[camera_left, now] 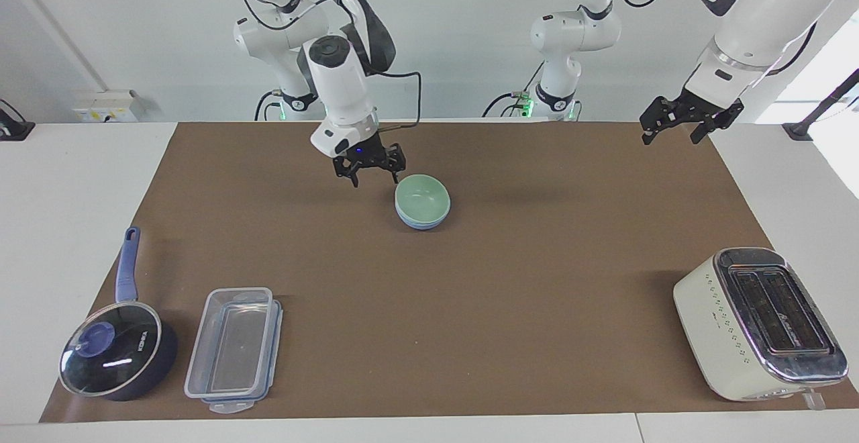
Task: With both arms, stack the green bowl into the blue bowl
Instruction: 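Open the right gripper and pull it back from the stacked bowls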
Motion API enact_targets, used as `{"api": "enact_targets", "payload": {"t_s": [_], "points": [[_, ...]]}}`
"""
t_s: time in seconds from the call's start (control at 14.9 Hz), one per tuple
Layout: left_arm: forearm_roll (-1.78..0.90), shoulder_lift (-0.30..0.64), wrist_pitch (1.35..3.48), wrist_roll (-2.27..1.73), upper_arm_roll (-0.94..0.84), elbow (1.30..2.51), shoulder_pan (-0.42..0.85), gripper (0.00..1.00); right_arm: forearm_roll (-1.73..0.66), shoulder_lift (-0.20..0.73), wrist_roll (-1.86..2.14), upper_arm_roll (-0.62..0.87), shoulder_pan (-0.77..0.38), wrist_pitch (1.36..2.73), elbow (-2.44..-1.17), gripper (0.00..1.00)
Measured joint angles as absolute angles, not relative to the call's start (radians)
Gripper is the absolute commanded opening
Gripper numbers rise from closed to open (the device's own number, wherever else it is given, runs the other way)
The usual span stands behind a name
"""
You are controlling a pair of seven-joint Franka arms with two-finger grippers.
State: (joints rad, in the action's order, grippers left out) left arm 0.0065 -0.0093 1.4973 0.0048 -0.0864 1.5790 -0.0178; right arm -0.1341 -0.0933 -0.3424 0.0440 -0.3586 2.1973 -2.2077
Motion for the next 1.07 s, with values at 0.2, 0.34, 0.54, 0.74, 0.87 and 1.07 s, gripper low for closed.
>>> {"api": "enact_targets", "payload": {"t_s": [0.2, 0.34, 0.54, 0.74, 0.87, 1.07], "points": [[0.007, -0.009, 1.497, 0.005, -0.086, 1.579, -0.019, 1.00, -0.134, -0.161, -0.227, 0.038, -0.222, 2.090, -2.207, 1.00], [0.007, -0.009, 1.497, 0.005, -0.085, 1.579, -0.019, 1.00, -0.129, -0.183, -0.190, 0.036, -0.149, 2.076, -2.207, 1.00], [0.007, -0.009, 1.497, 0.005, -0.085, 1.579, -0.019, 1.00, -0.073, -0.189, -0.184, 0.034, -0.080, 2.076, -2.207, 1.00], [0.007, -0.009, 1.497, 0.005, -0.085, 1.579, -0.019, 1.00, -0.021, -0.188, -0.184, 0.034, -0.007, 2.081, -2.200, 1.00], [0.007, -0.009, 1.497, 0.005, -0.085, 1.580, -0.019, 1.00, -0.014, -0.184, -0.179, 0.033, 0.027, 2.079, -2.174, 1.00], [0.007, -0.009, 1.497, 0.005, -0.085, 1.580, -0.019, 1.00, -0.014, -0.163, -0.178, 0.033, 0.034, 2.031, -2.096, 1.00]]}}
